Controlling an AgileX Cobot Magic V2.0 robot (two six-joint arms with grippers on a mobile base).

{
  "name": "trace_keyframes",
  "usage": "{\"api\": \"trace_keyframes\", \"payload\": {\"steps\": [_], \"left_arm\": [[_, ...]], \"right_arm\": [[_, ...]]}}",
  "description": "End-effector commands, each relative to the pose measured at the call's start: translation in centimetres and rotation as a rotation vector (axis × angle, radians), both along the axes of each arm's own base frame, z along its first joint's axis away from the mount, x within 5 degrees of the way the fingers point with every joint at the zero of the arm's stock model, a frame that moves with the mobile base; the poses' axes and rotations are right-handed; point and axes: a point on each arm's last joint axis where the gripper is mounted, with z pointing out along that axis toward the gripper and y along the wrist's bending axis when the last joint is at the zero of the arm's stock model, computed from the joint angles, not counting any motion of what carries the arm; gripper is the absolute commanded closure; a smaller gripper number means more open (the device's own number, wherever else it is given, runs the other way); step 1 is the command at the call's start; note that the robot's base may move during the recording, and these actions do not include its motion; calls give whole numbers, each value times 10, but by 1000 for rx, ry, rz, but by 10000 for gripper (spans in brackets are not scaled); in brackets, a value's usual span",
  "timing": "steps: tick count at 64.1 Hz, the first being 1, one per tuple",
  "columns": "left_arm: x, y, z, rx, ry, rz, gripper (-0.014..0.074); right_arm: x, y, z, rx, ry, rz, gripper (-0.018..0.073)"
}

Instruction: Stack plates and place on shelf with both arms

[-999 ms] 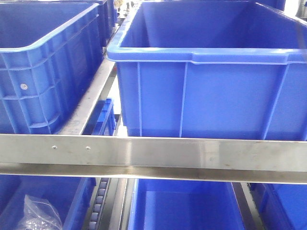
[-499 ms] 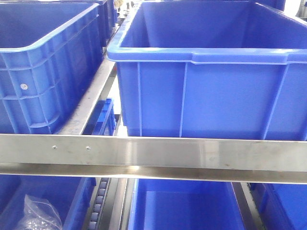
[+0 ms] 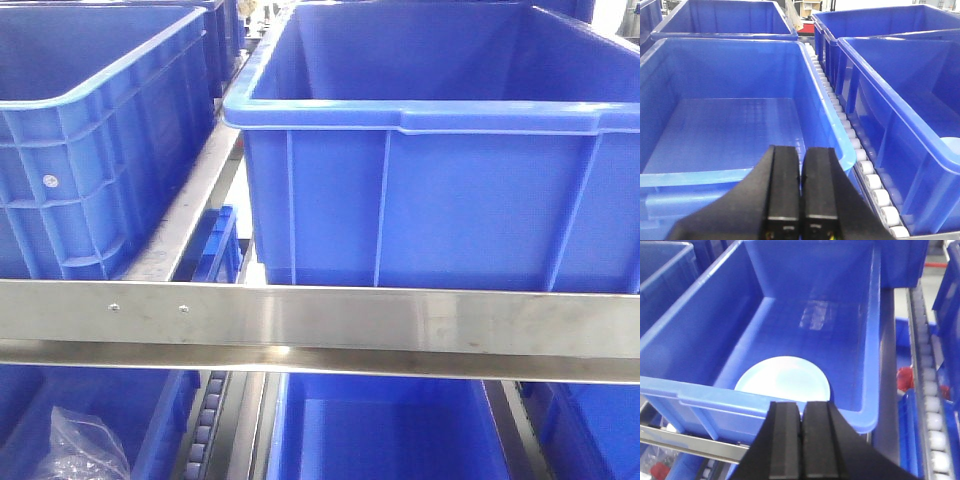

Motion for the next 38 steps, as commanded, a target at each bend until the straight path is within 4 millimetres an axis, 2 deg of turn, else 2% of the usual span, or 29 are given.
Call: {"api": "trace_keyframes", "payload": {"steps": [1, 9, 13, 28, 38], "left_arm": [[0, 0, 19, -47, -108, -2, 514], [0, 0, 19, -47, -108, -2, 514], [0, 0, 19, -47, -108, -2, 514], [0, 0, 19, -47, -108, -2, 514], [0, 0, 19, -47, -108, -2, 514]], "right_arm": [[-10, -2, 17, 6, -132, -12, 511], [-22, -4, 19, 10, -169, -11, 511], [-22, -4, 10, 14, -191, -14, 511], [-23, -6, -63, 29, -300, -36, 511], [-22, -9, -99, 16, -240, -81, 511]]}}
